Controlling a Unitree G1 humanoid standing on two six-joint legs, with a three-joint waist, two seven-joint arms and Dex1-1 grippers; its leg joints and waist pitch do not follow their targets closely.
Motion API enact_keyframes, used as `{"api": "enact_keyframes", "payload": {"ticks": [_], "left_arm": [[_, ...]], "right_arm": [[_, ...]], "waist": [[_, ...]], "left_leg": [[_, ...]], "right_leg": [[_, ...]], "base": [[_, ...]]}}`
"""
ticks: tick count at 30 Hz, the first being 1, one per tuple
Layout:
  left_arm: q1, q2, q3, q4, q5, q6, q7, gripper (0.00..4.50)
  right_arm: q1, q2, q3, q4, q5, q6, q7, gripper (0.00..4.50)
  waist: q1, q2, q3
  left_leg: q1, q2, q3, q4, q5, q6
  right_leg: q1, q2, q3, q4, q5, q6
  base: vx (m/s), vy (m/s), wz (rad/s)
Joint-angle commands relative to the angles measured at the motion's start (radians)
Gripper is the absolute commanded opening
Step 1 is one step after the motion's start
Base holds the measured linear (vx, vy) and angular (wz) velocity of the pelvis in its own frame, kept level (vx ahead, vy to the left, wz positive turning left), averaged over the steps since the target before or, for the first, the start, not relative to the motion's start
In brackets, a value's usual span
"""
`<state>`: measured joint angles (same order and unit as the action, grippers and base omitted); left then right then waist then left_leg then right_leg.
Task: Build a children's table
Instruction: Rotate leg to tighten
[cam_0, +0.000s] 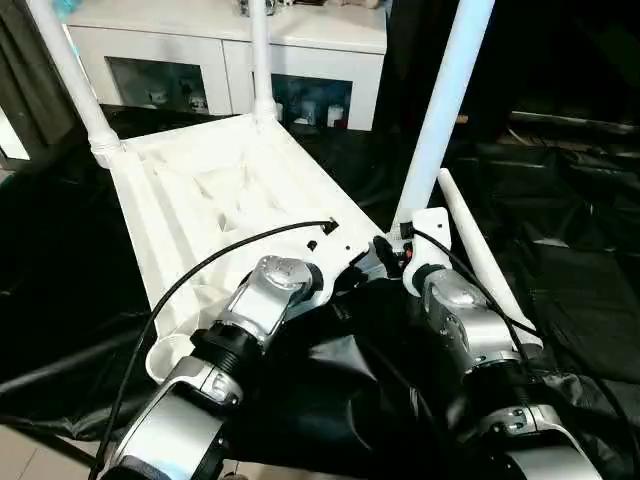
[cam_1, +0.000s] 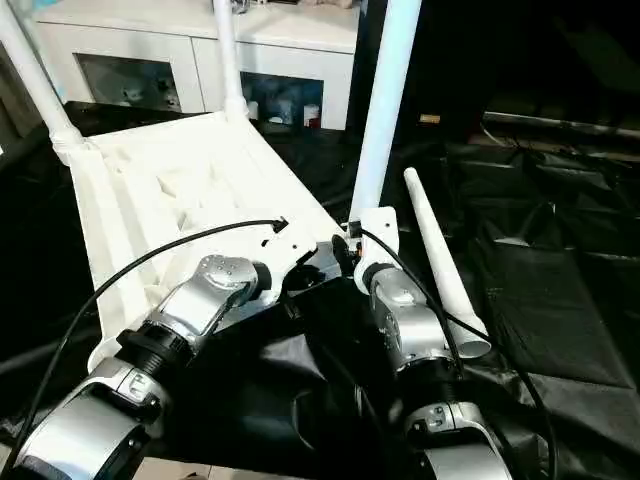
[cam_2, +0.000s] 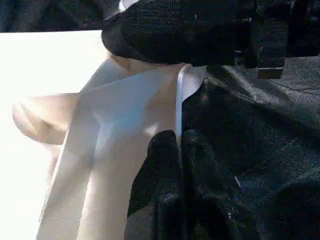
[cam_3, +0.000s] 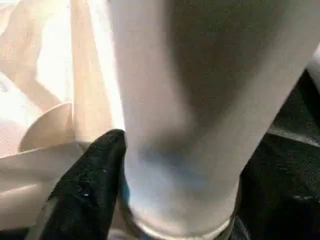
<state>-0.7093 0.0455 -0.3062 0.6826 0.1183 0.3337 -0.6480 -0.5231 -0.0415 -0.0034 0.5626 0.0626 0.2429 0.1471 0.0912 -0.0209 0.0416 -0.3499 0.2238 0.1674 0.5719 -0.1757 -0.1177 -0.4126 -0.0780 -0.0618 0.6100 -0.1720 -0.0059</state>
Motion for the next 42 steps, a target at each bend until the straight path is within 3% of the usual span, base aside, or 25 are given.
{"api": "enact_keyframes", "payload": {"ticks": [1, 4, 10, 13, 17, 21, 23, 28, 40, 42], "left_arm": [[-0.010, -0.028, -0.015, 0.015, 0.002, -0.036, 0.019, 0.00], [0.007, -0.001, -0.021, -0.006, -0.016, -0.059, -0.053, 0.00], [0.048, 0.083, -0.028, -0.051, -0.036, -0.114, -0.185, 0.00], [0.086, 0.138, -0.036, -0.124, -0.077, -0.151, -0.319, 0.00], [0.125, 0.207, -0.055, -0.214, -0.117, -0.148, -0.452, 0.00], [0.157, 0.259, -0.067, -0.279, -0.136, -0.135, -0.536, 0.00], [0.162, 0.267, -0.069, -0.288, -0.138, -0.133, -0.547, 0.00], [0.173, 0.283, -0.061, -0.305, -0.136, -0.135, -0.562, 0.00], [0.159, 0.270, -0.050, -0.287, -0.118, -0.127, -0.504, 0.00], [0.139, 0.246, -0.030, -0.253, -0.104, -0.091, -0.431, 0.00]], "right_arm": [[0.006, 0.046, 0.055, 0.006, 0.015, 0.013, 0.065, 3.65], [0.007, 0.012, 0.054, -0.006, 0.027, 0.021, 0.133, 3.65], [0.056, -0.134, 0.129, -0.127, 0.047, 0.014, 0.407, 3.65], [0.085, -0.206, 0.133, -0.191, 0.072, 0.026, 0.513, 3.65], [0.116, -0.281, 0.147, -0.252, 0.084, 0.028, 0.637, 3.65], [0.143, -0.333, 0.165, -0.304, 0.099, 0.034, 0.716, 3.65], [0.146, -0.338, 0.166, -0.310, 0.102, 0.032, 0.723, 3.65], [0.161, -0.354, 0.188, -0.329, 0.100, 0.042, 0.763, 3.65], [0.171, -0.327, 0.195, -0.331, 0.102, 0.059, 0.745, 2.76], [0.174, -0.294, 0.185, -0.304, 0.081, 0.056, 0.672, 2.71]], "waist": [[0.001, -0.008, -0.056], [-0.001, -0.006, -0.055], [0.003, -0.006, -0.056], [0.003, -0.006, -0.057], [0.006, -0.003, -0.058], [0.011, -0.003, -0.055], [0.011, -0.002, -0.053], [0.016, -0.003, -0.056], [0.016, -0.001, -0.056], [0.014, -0.001, -0.054]], "left_leg": [[-0.008, -0.012, 0.011, -0.063, -0.227, 0.024], [-0.006, -0.011, 0.010, -0.064, -0.242, 0.023], [-0.009, -0.007, 0.010, -0.062, -0.215, 0.043], [-0.008, -0.004, 0.011, -0.061, -0.212, 0.054], [-0.006, 0.001, 0.012, -0.061, -0.202, 0.053], [-0.006, 0.001, 0.013, -0.063, -0.215, 0.048], [-0.005, 0.000, 0.013, -0.064, -0.230, 0.042], [-0.005, 0.000, 0.012, -0.063, -0.210, 0.038], [-0.005, -0.002, 0.012, -0.062, -0.211, 0.030], [-0.005, -0.003, 0.012, -0.063, -0.216, 0.024]], "right_leg": [[0.057, -0.044, 0.034, -0.088, -0.292, -0.124], [0.054, -0.044, 0.034, -0.091, -0.321, -0.119], [0.061, -0.045, 0.034, -0.085, -0.250, -0.145], [0.060, -0.047, 0.036, -0.082, -0.241, -0.157], [0.056, -0.047, 0.038, -0.076, -0.210, -0.181], [0.056, -0.045, 0.037, -0.076, -0.216, -0.181], [0.054, -0.046, 0.037, -0.080, -0.256, -0.170], [0.055, -0.045, 0.038, -0.077, -0.235, -0.165], [0.057, -0.044, 0.037, -0.076, -0.231, -0.168], [0.056, -0.044, 0.036, -0.079, -0.251, -0.162]], "base": [[0.000, 0.000, 0.00], [0.000, 0.000, 0.00], [0.000, 0.000, 0.00], [0.000, 0.000, 0.00], [0.000, 0.000, 0.00], [0.000, 0.000, 0.00], [0.000, 0.000, 0.00], [0.000, 0.000, 0.00], [0.000, 0.000, 0.00], [0.000, 0.000, 0.00]]}}
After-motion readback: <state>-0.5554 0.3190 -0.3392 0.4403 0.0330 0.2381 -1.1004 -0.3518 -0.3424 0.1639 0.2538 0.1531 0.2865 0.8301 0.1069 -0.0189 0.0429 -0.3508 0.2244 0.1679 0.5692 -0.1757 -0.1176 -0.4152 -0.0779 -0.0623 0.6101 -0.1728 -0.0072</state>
